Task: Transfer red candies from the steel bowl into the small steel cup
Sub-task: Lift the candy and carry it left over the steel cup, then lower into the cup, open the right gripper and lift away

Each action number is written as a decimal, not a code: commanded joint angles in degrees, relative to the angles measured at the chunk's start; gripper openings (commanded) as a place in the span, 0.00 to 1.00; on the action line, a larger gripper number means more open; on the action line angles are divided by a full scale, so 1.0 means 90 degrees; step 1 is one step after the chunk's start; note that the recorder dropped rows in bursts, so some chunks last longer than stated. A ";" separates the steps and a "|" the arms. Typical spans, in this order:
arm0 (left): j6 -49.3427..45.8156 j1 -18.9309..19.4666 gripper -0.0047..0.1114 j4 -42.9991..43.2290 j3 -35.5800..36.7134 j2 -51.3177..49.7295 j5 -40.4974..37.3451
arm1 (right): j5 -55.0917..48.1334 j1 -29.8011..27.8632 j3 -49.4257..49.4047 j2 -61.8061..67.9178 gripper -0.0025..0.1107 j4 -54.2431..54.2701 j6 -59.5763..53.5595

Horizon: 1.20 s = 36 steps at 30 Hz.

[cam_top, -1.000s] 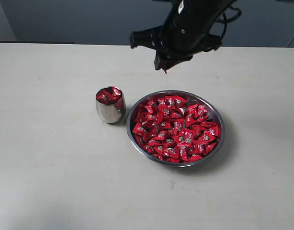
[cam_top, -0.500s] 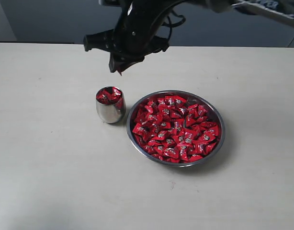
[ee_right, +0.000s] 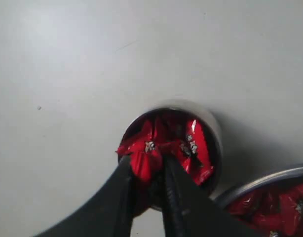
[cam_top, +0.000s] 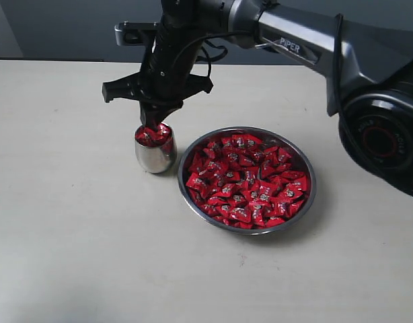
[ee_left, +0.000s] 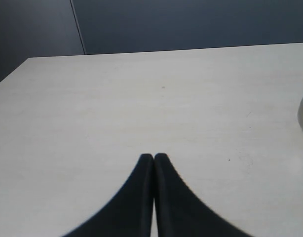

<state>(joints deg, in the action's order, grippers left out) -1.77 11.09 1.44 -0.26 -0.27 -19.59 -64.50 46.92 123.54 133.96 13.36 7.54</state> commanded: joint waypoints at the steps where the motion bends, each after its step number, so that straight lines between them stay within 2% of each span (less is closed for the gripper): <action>1: 0.0009 -0.0042 0.04 0.0012 0.0029 0.0030 0.0050 | -0.0265 0.0016 0.0317 0.0186 0.01 -0.0432 0.0065; 11: 0.0009 -0.0042 0.04 0.0012 0.0029 0.0030 0.0050 | -0.0293 0.0143 0.0331 0.0285 0.01 -0.0787 0.0065; 34: 0.0009 -0.0042 0.04 0.0012 0.0029 0.0030 0.0050 | -0.0312 0.0187 0.0331 0.0285 0.02 -0.0744 -0.0183; 36: 0.0009 -0.0042 0.04 0.0012 0.0029 0.0030 0.0050 | -0.0309 0.0187 0.0331 0.0285 0.05 -0.0744 -0.0194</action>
<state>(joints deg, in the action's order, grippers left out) -1.77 11.09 1.44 -0.26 -0.27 -19.59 -67.02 48.76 126.07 136.68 6.94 6.40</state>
